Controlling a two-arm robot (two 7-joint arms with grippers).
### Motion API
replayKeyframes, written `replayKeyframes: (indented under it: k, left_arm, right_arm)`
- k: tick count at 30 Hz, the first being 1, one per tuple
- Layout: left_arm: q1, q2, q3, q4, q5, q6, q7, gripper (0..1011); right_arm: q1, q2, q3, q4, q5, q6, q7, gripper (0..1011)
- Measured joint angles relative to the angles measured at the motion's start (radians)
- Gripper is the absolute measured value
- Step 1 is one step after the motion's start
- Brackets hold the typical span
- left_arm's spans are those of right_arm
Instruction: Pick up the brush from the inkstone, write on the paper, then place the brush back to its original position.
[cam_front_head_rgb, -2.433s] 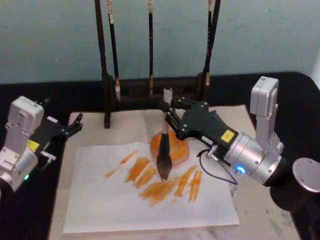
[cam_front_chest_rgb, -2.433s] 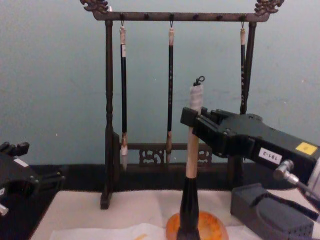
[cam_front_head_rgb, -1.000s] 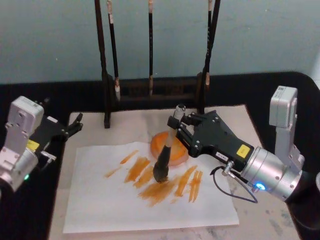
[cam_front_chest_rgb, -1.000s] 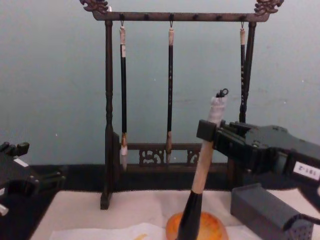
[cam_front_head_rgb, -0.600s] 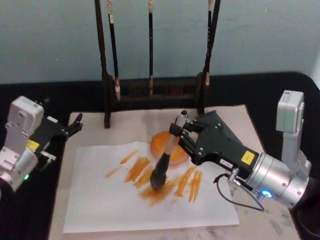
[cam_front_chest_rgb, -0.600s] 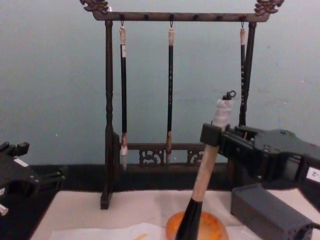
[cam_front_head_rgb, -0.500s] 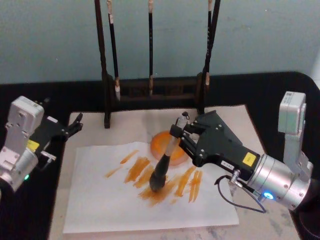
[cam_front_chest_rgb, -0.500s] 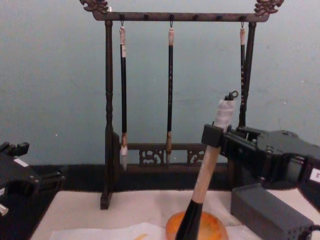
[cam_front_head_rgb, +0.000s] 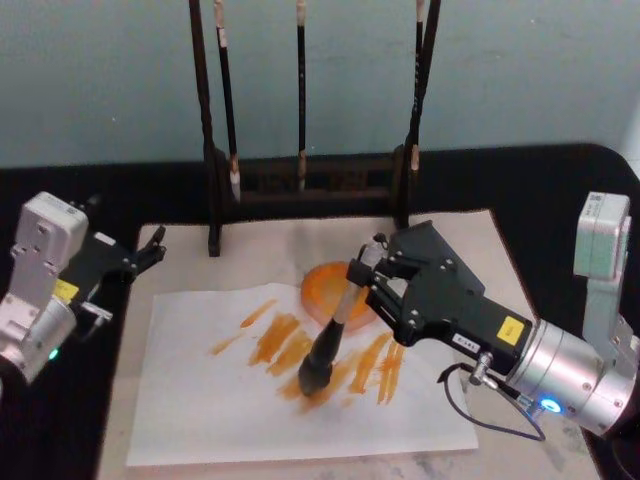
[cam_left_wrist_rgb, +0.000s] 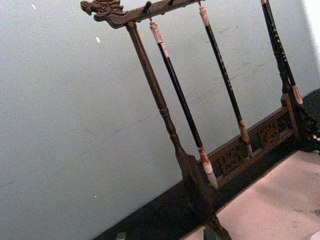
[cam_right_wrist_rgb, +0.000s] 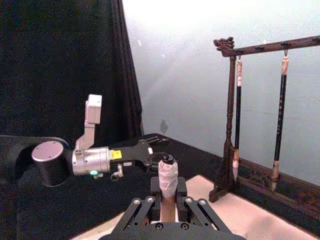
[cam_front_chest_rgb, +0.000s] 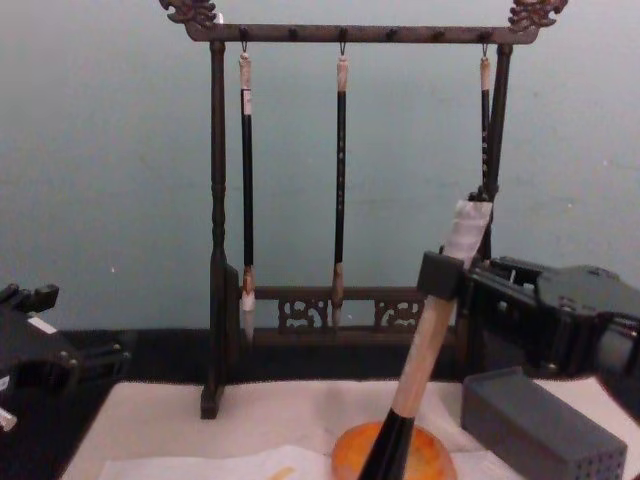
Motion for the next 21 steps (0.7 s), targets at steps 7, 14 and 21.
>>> replayKeyframes:
  k: [7,14,21]
  left_arm:
    - [0.000,0.000,0.000,0.000,0.000,0.000,0.000,1001]
    - [0.000,0.000,0.000,0.000,0.000,0.000,0.000,1001]
    - [0.000,0.000,0.000,0.000,0.000,0.000,0.000,1001]
  right_arm:
    - [-0.008,0.005,0.004,-0.012,0.004,-0.007,-0.002,185]
    - [0.006,-0.006,0.015,-0.007,0.003,-0.017,-0.017,185]
    - [0.029,-0.021,0.028,0.010,0.009,-0.025,-0.023,185]
